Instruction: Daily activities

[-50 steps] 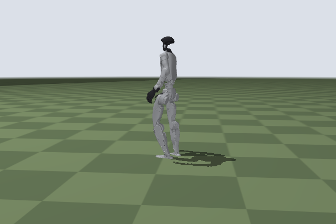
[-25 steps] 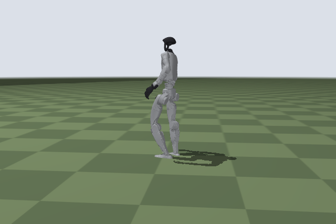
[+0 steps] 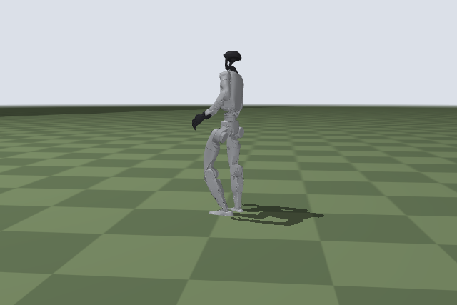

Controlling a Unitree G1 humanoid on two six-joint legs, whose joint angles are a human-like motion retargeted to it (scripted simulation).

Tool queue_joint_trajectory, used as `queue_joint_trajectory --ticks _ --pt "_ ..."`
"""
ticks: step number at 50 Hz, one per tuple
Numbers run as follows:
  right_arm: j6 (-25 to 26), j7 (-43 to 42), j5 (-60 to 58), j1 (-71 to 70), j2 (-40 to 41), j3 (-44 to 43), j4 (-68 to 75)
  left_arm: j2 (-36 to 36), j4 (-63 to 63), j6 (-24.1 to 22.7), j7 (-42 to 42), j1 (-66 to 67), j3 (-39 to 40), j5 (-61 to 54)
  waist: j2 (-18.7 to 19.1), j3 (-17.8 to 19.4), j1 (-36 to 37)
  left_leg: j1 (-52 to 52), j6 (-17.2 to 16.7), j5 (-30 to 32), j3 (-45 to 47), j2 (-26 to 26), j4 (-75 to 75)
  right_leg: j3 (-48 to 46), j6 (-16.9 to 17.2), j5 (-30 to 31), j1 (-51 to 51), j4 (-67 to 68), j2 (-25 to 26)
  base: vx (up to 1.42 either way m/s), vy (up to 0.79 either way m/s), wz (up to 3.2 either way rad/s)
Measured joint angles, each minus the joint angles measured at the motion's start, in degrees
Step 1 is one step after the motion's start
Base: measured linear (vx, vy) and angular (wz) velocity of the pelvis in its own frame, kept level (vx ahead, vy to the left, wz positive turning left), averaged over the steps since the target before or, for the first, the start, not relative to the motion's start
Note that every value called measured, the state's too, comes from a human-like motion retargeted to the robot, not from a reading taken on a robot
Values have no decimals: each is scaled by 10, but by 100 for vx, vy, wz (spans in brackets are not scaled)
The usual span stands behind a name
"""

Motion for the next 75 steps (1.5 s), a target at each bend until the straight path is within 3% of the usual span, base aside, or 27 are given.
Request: queue_joint_trajectory --ticks 26,44,75 --pt "9 -34 -35 -11 10 9 -8 16 -69 -16 14 14 -13 24 24 2 -12 11 -10 -11 34 48 44 42 -1 3 21 -21 30 0 -3 -22" --pt "27 -74 -73 -19 25 -5 10 -2 -69 -5 23 -4 -20 58 20 -3 -17 26 -14 -12 58 62 38 56 8 9 29 -33 35 0 -1 -10" --pt "61 -79 -106 -27 22 2 45 -112 -32 23 50 -174 -71 149 11 -3 -45 44 -32 -7 90 77 14 79 26 34 23 -50 29 -1 0 -11"
